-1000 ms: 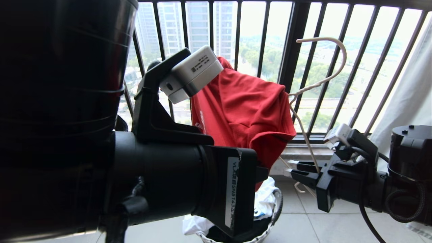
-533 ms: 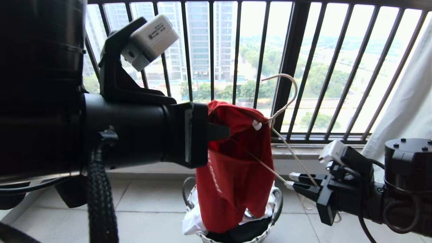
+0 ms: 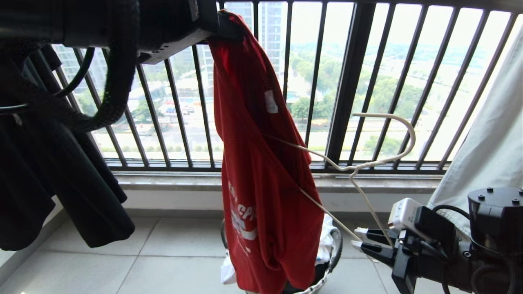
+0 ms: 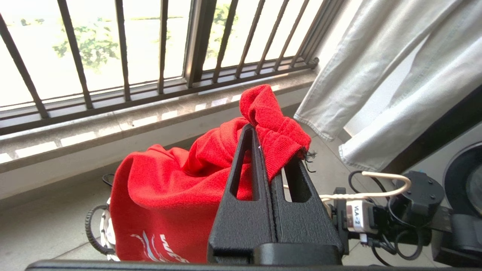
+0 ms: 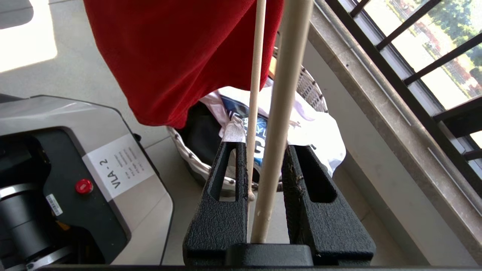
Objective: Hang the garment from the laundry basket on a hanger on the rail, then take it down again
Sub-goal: Hang the clothes on the clothes rack
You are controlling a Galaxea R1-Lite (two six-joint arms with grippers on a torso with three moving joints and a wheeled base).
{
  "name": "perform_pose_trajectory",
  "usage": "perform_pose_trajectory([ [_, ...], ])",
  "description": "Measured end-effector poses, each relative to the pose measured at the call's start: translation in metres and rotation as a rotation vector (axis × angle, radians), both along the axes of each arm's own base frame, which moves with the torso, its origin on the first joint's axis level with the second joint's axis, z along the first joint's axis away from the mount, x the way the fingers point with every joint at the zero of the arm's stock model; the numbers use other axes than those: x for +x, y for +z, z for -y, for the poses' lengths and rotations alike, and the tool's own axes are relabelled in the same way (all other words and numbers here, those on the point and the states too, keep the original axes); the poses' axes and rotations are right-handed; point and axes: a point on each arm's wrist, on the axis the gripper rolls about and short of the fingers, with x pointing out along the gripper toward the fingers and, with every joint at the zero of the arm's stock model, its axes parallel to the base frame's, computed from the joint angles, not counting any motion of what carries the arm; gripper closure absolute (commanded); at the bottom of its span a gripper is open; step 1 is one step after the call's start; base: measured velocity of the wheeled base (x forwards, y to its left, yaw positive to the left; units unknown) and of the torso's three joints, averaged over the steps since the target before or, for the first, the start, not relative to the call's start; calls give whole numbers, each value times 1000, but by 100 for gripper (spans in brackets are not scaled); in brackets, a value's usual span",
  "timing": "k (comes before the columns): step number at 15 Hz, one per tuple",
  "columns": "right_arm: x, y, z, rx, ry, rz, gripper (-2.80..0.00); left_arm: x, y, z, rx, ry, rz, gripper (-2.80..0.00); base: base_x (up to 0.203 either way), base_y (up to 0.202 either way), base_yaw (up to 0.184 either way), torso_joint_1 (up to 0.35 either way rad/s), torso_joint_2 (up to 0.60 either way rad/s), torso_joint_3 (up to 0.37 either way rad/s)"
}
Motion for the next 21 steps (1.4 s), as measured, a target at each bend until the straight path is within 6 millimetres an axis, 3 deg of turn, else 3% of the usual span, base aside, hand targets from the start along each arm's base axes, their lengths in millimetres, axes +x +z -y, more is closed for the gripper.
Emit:
perform_pose_trajectory([
  [3,-5,5,2,11,0,25,0,39,-3,4,73,177,25,0,0,0,0,0,0,0],
  [5,-7,9,4,18,-2,41,0,50,-5,2,83,233,27,0,0,0,0,0,0,0],
  [8,-8,12,4,22,-12,57,0,47,-5,2,98,227,16,0,0,0,0,0,0,0],
  [13,-2,16,2,36,-23,61,0,28,-22,19,138,133,-101,0,0,0,0,0,0,0],
  [21,1,23,2,78,-48,58,0,66,-49,41,116,280,-124,0,0,0,0,0,0,0],
])
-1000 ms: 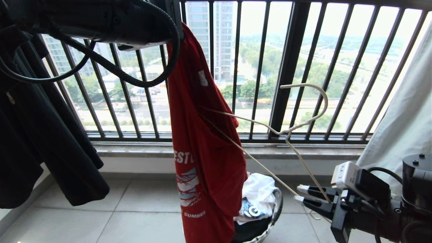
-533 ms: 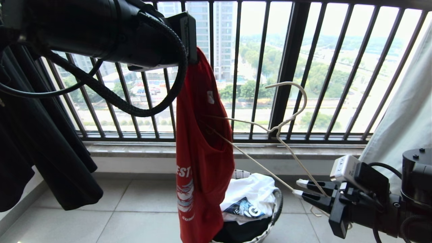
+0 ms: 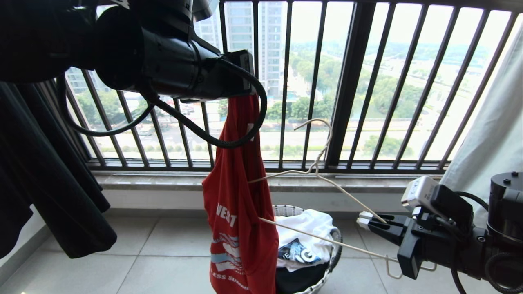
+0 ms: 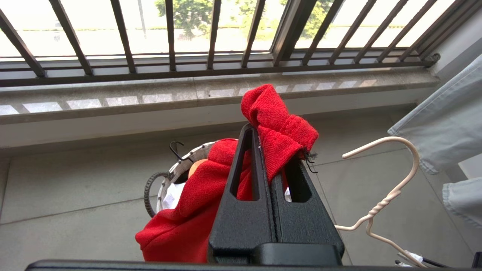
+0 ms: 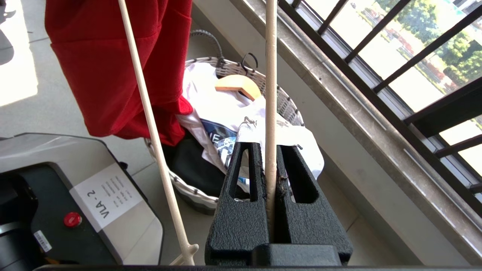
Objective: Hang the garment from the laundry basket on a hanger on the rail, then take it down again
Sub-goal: Hang the clothes on the clothes rack
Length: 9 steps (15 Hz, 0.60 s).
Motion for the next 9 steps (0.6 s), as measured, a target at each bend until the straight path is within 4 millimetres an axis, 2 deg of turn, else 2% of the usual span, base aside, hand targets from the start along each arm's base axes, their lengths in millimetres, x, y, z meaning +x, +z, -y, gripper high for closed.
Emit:
perform_pose_trajectory([
  [5,2,-1,-1,7,-2,-12,0,2,-7,2,14,-11,-22,0,0,0,0,0,0,0],
  [9,7,9,-2,77,-31,-20,0,5,-16,5,39,-24,-50,0,0,0,0,0,0,0],
])
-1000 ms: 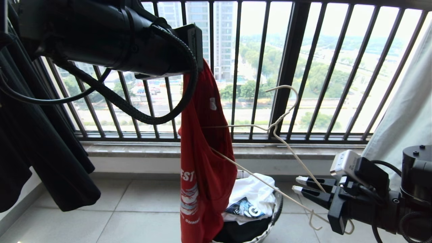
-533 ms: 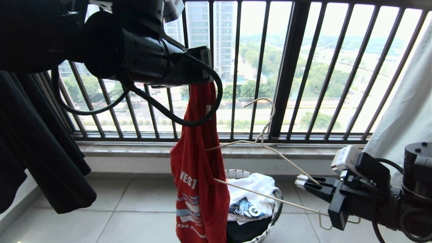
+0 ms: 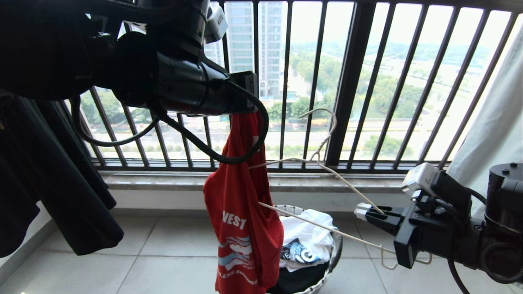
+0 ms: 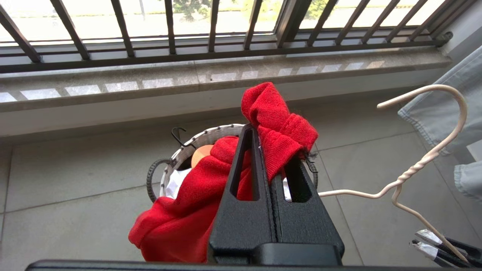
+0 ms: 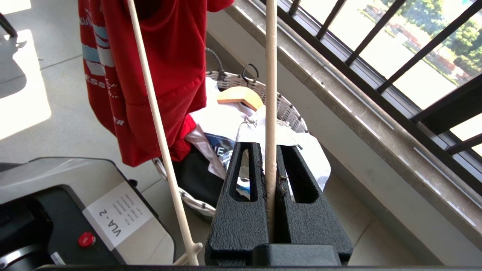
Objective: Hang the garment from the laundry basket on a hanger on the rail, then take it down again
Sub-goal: Hang the clothes on the clothes rack
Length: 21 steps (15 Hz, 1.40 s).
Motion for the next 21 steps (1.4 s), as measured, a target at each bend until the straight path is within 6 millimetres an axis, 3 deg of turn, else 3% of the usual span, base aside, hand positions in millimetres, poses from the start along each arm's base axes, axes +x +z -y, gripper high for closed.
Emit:
perform_pose_trajectory([
  [7,7,10,4,49,-44,10,0,-1,-9,4,17,-13,-28,0,0,0,0,0,0,0],
  [14,10,6,3,44,-47,-7,0,-44,-3,42,-44,-177,-39,0,0,0,0,0,0,0],
  [21,11,9,3,61,-45,-5,0,-77,-1,60,-78,-303,-67,0,0,0,0,0,0,0],
])
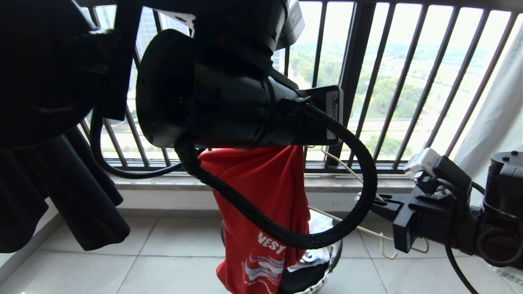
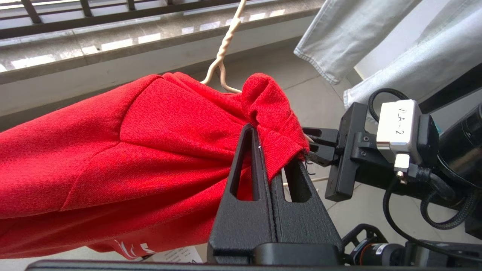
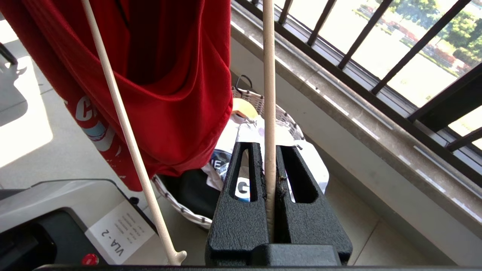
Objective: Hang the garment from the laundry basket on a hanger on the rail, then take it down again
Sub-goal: Hang the clothes on the clothes rack
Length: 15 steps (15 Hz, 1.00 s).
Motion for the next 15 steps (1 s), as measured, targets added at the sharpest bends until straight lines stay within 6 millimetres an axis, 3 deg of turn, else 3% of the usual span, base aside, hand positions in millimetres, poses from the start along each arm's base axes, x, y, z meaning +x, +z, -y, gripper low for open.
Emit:
perform_pose_trajectory([
  [6,-5,10,1,71,28,1,0,-22,9,-26,-20,-214,-117,0,0,0,0,0,0,0],
  [15,-33,11,-11,129,191,-30,0,15,6,-24,105,-158,19,0,0,0,0,0,0,0],
])
